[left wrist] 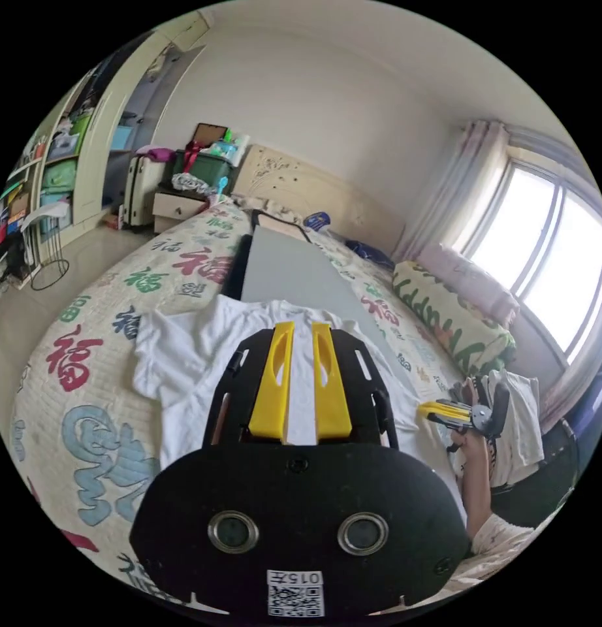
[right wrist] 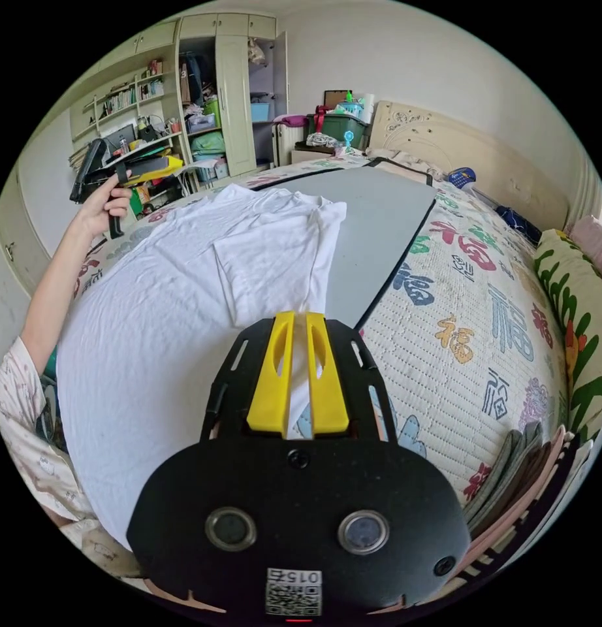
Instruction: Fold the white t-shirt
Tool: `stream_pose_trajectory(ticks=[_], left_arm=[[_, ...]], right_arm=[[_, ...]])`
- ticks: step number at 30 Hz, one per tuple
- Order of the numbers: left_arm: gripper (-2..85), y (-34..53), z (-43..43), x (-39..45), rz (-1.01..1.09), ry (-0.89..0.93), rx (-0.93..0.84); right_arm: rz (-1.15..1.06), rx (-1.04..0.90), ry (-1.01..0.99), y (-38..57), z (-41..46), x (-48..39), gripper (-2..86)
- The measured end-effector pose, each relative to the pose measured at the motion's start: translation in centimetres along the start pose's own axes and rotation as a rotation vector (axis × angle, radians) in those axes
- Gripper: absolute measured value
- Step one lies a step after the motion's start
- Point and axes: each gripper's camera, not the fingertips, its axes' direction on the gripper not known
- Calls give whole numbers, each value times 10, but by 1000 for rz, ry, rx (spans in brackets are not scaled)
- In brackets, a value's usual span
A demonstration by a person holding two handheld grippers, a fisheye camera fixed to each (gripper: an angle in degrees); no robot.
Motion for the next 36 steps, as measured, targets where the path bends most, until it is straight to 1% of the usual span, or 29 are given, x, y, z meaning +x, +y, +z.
stream_pose_trajectory(ticks=[2,6,9,10,11,12,14,15,18,20,21,23,25,28,29,31,36], left_arm=[[84,-17,-33,-36,-57,-59,-25],[94,-24,-68,-92,-156,-144,-39],[109,-29,-66,-134,-242,-87,-122],[116,-34,-61,-145,-251,-26,-168],[124,-43,-54,-152,-240,29,-228],[123,-48,-53,-152,-224,39,-253],[105,-68,-62,-146,-132,5,-277],[97,-71,-64,-147,-127,12,-277],[70,-83,-77,-161,-171,125,-257],[48,-91,-88,-170,-202,222,-244],[39,-94,-88,-170,-198,240,-258],[11,-106,-96,-162,-174,239,-273],[1,-113,-103,-157,-161,235,-280],[-6,-118,-115,-170,-213,325,-267],[-7,-118,-120,-178,-251,377,-252],[-8,-117,-129,-185,-289,426,-215],[-8,-116,-151,-182,-298,413,-181]], right_arm=[[18,27,-14,3,-6,14,43],[-14,80,-26,3,-26,15,46],[-23,184,-54,-3,-47,6,46],[-32,217,-91,-10,-51,2,42],[-48,226,-135,-21,-52,-4,39],[-56,223,-157,-28,-51,-7,37],[-93,187,-217,-65,-41,-24,34],[-100,179,-229,-77,-37,-29,34],[-131,149,-288,-137,-3,-61,37],[-123,69,-312,-192,48,-91,41],[-124,33,-308,-207,64,-99,42],[-124,-117,-299,-264,130,-133,49],[-132,-174,-325,-301,171,-158,56],[-118,-168,-368,-354,221,-196,65],[-121,-179,-363,-374,242,-210,70],[-112,-199,-319,-399,271,-226,80],[-28,-256,-177,-438,346,-240,103]])
